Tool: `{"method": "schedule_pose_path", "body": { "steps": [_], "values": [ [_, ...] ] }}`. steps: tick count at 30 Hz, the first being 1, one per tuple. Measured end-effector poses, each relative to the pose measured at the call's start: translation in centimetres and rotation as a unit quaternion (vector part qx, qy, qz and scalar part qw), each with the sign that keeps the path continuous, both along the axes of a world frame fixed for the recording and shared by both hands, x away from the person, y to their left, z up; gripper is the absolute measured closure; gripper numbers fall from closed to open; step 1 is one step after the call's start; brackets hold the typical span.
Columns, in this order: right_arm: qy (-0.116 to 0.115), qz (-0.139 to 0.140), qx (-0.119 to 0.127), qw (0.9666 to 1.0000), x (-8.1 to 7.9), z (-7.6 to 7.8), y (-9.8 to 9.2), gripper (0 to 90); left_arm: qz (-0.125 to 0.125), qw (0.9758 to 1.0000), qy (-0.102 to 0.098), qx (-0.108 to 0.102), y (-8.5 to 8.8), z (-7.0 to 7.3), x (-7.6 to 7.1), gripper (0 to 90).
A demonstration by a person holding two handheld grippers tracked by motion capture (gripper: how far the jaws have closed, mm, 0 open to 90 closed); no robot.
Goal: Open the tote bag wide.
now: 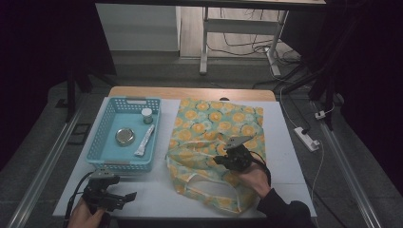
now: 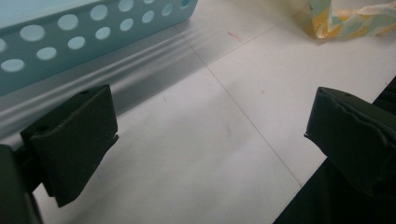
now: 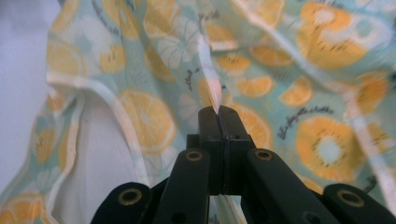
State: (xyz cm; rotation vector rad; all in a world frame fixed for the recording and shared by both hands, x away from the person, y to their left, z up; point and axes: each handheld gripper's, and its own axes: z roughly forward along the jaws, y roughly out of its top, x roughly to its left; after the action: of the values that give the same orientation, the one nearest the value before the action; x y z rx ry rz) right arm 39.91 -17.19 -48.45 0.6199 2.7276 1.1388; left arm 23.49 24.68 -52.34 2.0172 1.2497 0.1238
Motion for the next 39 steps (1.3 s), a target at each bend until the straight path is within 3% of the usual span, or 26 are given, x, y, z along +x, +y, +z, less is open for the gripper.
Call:
{"method": "schedule_pose_path", "body": {
  "steps": [16,39],
  "values": [
    [0.004,-0.014,0.043,0.9990,1.2,2.0,-0.4,89.6,0.003,1.0000,0.000,-0.002,0.1,0.0,0.0,2.5],
    [-0.028,-0.027,0.068,0.9969,1.9,4.9,0.2,89.7,0.010,0.9998,0.001,-0.015,0.4,0.0,0.0,2.0]
  ]
}}
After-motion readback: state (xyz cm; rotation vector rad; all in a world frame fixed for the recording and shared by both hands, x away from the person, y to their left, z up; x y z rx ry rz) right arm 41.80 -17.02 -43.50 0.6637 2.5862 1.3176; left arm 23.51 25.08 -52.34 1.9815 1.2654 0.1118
